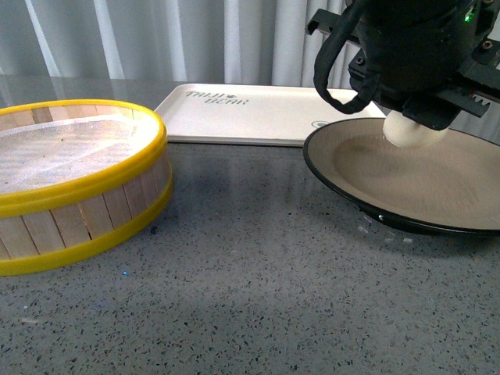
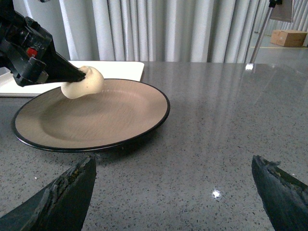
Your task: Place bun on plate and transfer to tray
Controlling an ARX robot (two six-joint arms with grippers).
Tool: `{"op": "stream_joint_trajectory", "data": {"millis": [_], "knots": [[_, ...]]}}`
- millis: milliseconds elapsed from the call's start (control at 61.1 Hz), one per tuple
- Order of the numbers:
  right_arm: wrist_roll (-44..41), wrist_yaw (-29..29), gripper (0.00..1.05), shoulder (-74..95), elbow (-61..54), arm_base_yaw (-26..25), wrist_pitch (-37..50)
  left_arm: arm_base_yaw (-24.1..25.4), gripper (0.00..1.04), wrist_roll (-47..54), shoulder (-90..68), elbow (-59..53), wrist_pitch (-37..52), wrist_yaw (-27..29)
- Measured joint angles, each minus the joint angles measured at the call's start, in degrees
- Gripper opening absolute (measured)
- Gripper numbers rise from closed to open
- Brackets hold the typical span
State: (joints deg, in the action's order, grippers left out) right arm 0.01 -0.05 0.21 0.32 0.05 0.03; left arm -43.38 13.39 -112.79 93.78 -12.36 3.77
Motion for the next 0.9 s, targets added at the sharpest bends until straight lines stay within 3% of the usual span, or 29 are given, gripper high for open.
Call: {"op": "stream_joint_trajectory", "data": {"millis": [262,900], "knots": [[0.0,0.0,0.96,0.0,0.0,0.0,0.0,-1.7,0.04,0.0,-2.2,0.3,-1.0,-0.8],[0.0,0.0,0.96,0.0,0.0,0.0,0.0,-2.2,0.04,-1.0,-7.1,3.1,1.6,3.6]]}}
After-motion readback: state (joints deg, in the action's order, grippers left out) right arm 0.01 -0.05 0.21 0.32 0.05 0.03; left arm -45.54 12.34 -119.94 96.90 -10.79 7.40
